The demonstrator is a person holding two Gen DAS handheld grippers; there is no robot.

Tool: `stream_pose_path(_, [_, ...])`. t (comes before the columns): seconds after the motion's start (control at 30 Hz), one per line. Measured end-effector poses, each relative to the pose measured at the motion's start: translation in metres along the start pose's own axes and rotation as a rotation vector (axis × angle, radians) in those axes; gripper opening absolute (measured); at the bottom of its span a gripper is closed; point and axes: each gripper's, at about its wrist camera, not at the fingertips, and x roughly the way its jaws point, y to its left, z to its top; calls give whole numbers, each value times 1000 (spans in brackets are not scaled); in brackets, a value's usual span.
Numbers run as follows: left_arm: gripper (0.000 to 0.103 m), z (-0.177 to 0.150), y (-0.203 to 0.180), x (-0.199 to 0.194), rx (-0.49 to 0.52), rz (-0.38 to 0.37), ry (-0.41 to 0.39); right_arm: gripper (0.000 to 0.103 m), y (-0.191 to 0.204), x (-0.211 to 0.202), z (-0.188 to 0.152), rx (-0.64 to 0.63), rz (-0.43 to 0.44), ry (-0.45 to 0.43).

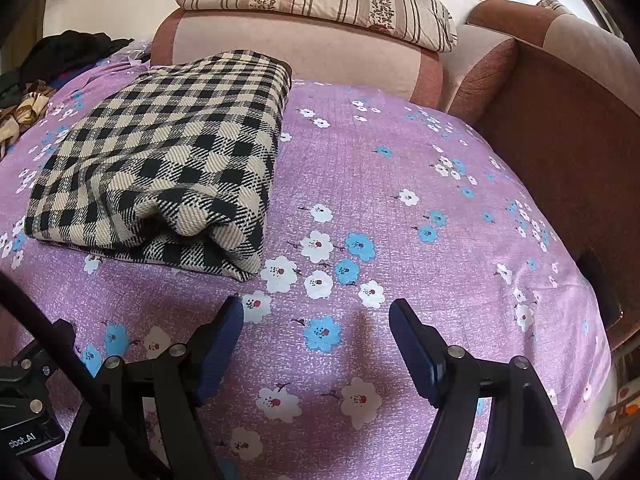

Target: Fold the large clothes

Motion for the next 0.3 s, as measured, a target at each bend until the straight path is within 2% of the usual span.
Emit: stream_pose_path(0.3, [103, -2, -8, -6, 30, -36, -19, 80, 1, -2, 1, -7, 3, -3])
